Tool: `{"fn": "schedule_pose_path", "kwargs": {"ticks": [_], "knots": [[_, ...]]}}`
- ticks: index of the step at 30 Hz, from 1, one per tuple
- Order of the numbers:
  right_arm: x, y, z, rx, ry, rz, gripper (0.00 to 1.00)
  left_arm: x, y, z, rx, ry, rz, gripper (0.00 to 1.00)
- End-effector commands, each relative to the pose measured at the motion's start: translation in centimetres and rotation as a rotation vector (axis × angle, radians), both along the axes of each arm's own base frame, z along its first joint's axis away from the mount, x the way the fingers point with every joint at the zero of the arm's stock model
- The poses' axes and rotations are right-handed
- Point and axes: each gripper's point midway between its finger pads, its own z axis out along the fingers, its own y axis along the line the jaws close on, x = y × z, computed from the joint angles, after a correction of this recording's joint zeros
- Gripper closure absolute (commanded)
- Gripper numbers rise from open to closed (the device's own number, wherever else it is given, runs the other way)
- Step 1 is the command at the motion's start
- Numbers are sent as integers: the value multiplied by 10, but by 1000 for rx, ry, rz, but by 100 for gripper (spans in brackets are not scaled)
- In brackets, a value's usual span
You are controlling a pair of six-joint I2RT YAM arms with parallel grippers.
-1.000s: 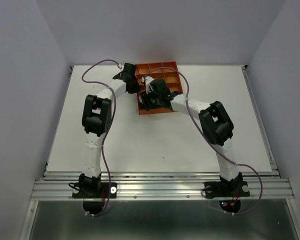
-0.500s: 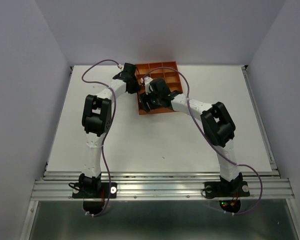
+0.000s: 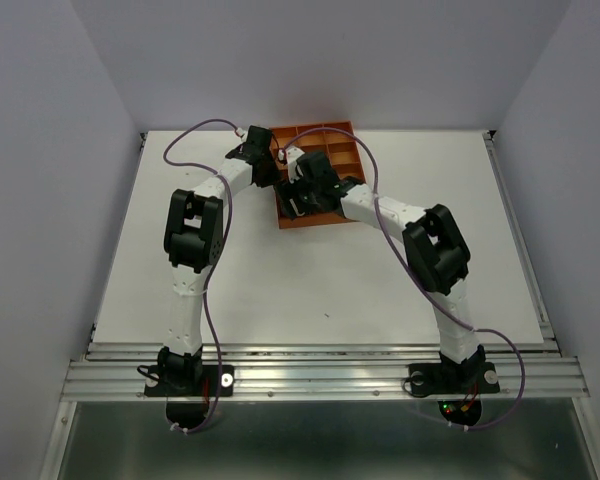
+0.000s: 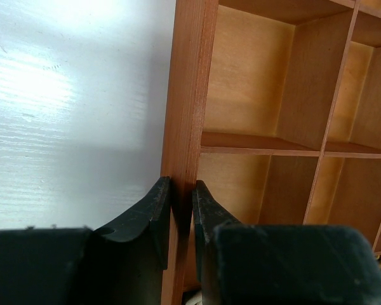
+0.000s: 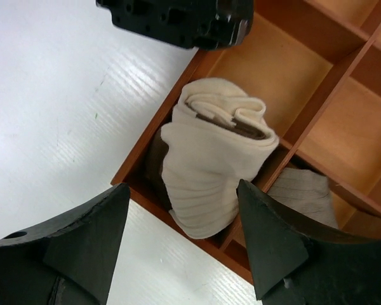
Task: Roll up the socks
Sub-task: Place the sock in the storage box.
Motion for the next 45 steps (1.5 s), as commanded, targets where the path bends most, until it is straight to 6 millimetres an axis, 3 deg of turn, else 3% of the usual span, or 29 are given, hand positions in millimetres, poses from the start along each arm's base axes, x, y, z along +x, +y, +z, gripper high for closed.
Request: {"fn": "schedule_pose_path", "kwargs": {"ticks": [1, 5, 14, 26, 28, 31, 33, 36, 41, 45], "knots": [[19, 13, 51, 74, -120, -23, 25, -11, 2, -16, -44, 71, 58, 100], [28, 12, 53, 63, -143, -53, 24, -11, 1, -17, -44, 73, 55, 100], [42, 11, 32, 22, -144, -94, 24, -11, 1, -15, -46, 70, 55, 100], [17, 39, 3, 89, -6, 65, 33, -11, 0, -16, -57, 74, 54, 100], [16, 42, -2, 93, 1, 79, 41, -12, -2, -17, -59, 76, 52, 100], [15, 42, -16, 79, 26, 78, 62, -12, -3, -18, -63, 79, 50, 100], [15, 39, -26, 63, 37, 64, 64, -12, -2, -19, -63, 81, 49, 100], [18, 26, -40, 10, 37, 12, 59, -13, -2, -19, -66, 82, 46, 100], [22, 1, -71, -77, 54, -121, 65, -13, -5, -18, -76, 79, 41, 100], [11, -11, -103, -115, 129, -182, 81, -15, -7, -20, -84, 86, 35, 100]]}}
